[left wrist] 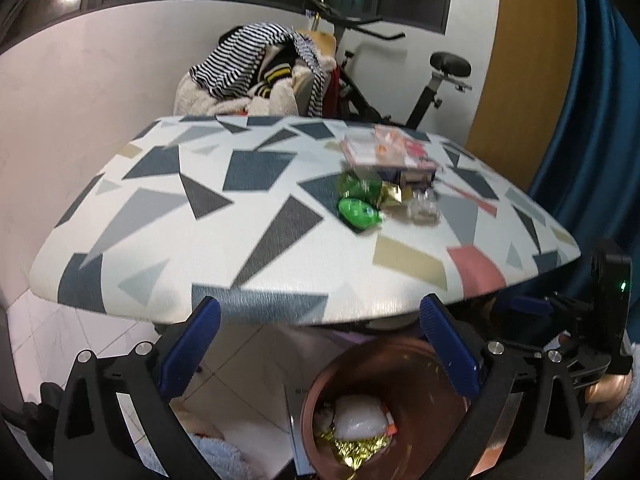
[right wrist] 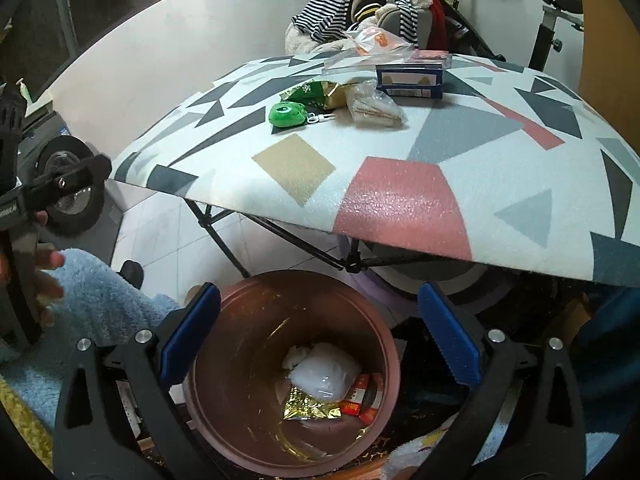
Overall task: Collect trash
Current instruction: 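Move the right gripper to the clear crumpled wrapper and grasp it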
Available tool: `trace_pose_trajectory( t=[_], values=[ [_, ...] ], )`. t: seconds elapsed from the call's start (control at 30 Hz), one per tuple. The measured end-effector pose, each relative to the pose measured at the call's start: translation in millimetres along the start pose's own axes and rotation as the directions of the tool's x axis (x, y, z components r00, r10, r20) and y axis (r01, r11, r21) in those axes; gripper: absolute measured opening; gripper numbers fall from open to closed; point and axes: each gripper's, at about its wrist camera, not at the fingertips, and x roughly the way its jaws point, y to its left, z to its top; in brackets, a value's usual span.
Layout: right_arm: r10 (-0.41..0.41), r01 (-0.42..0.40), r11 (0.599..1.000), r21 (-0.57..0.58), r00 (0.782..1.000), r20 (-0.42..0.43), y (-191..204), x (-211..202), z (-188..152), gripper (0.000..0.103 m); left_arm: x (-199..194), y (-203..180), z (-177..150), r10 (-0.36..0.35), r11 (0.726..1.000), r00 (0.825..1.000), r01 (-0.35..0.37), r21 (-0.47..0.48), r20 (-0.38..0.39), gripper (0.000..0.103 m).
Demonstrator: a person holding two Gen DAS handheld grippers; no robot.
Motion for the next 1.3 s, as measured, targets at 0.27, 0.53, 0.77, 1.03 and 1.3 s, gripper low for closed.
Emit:
trace_pose_trajectory(
  t=[0.27,0.53,0.77,1.03,1.3],
  values=[
    [-0.046,0.046,0.999,0.007,0.999,0.01,-18,-6,23,0.097,2,0,27,-0.005,1.0,1.0,0.004,0.027,0.025,0.097],
    [-0.081,0.081,0.996,0.029,0.997,0.003,-41,-5,46,0.097,13,-5,45,-0.003,0.997,1.0,0.001,0.079,0.02,0.097],
    [-0.076,0.076,0.997,0.03,0.997,0.004,-52,0,61,0.097,27,1,54,0.007,0.999,1.0,-0.006,0.036,-0.019,0.097],
    [-0.062,0.063,0.997,-0.038,0.998,0.014,-50,24,95,0.089,41,19,62,-0.007,1.0,0.999,0.007,-0.022,-0.036,0.097],
    [-0.055,0.051,0.993,-0.109,0.998,-0.031,-36,73,135,0.08,62,39,71,-0.079,0.988,0.995,0.069,-0.136,-0.066,0.097]
  ],
)
